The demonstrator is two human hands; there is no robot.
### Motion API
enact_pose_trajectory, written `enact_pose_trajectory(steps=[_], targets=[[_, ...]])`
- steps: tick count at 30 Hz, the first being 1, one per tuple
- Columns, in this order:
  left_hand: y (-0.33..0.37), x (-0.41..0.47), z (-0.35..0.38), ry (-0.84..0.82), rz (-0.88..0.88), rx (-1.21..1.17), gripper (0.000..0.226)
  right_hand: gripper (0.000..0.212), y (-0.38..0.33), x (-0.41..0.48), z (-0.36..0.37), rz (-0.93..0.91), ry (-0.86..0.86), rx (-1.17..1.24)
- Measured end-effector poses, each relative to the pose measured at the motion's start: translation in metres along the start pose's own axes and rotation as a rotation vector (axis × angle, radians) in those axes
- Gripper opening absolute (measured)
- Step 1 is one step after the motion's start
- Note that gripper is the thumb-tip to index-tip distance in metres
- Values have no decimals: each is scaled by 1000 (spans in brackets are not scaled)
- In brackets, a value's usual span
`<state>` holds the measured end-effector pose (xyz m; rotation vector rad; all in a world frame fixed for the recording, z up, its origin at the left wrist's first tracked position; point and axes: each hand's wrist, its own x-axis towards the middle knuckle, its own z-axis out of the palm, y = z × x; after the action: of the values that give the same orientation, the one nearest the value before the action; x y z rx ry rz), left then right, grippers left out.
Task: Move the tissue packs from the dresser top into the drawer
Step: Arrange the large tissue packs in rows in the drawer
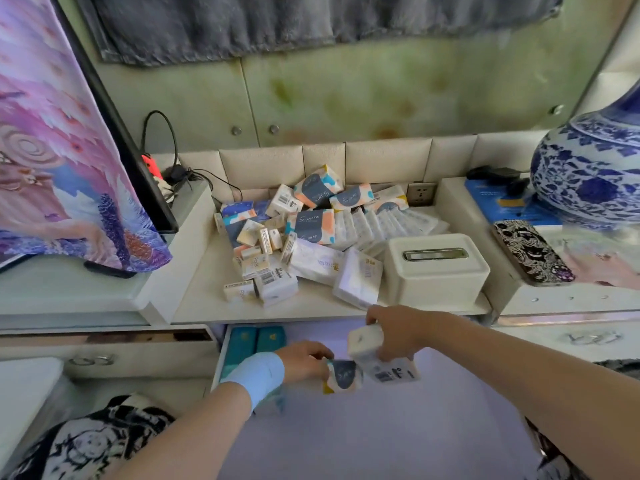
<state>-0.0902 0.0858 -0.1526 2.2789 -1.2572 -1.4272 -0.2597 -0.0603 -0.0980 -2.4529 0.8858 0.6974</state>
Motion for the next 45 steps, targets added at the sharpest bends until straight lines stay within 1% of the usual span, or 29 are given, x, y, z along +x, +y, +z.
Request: enact_pose_trajectory(steps=[2,3,6,8,10,12,14,17,20,23,24,26,28,30,31,32,33,36,37,39,40,43,44,45], targets=[[2,9,10,33,10,122,57,56,8,4,-1,4,10,9],[2,15,14,44,15,144,53,57,13,7,0,8,10,16],[3,32,24,28,19,146,34,71,23,13,2,19,-19,43],[4,43,24,15,17,140,31,65,29,16,2,4,-27,84],[6,53,19,23,3,71,33,58,33,17,2,-8,-38,145],[4,60,12,37,2,58,34,62,34,19,3,-4,-31,216],[-4,64,8,30,-2,138,36,70,31,20,3,-3,-15,260],[-19,66,8,69,-24,218,43,80,22,22,6,-32,0,303],[-21,62,5,137,-4,207,44,82,10,23,10,-75,36,303],[-11,52,-5,191,45,276,45,82,-1,23,15,-120,64,329],[-7,47,-10,208,70,272,45,82,-4,23,16,-131,74,336],[2,37,-18,219,143,192,46,83,-9,22,19,-151,110,333],[9,26,-26,147,210,83,49,86,-13,22,21,-173,163,321],[10,14,-30,21,220,27,62,90,-16,23,23,-186,198,350],[10,8,-30,-8,227,30,70,92,-18,24,24,-193,202,382],[6,4,-29,3,231,43,75,94,-20,24,25,-201,201,417],[4,0,-28,40,236,43,75,95,-22,24,26,-211,194,452],[-5,-7,-32,139,256,-28,59,98,-22,22,26,-216,122,495],[-7,-10,-35,148,254,-44,58,98,-19,20,26,-204,89,486],[-10,-11,-41,135,252,-79,57,93,-12,17,25,-166,39,480],[-10,-11,-41,118,248,-89,57,85,-8,15,25,-156,33,478],[-6,-7,-32,80,230,-81,63,44,-2,8,30,-103,61,335],[-3,-4,-27,70,220,-46,67,38,0,7,31,-58,54,276],[0,0,-21,66,200,31,69,35,2,5,33,-4,29,231]])
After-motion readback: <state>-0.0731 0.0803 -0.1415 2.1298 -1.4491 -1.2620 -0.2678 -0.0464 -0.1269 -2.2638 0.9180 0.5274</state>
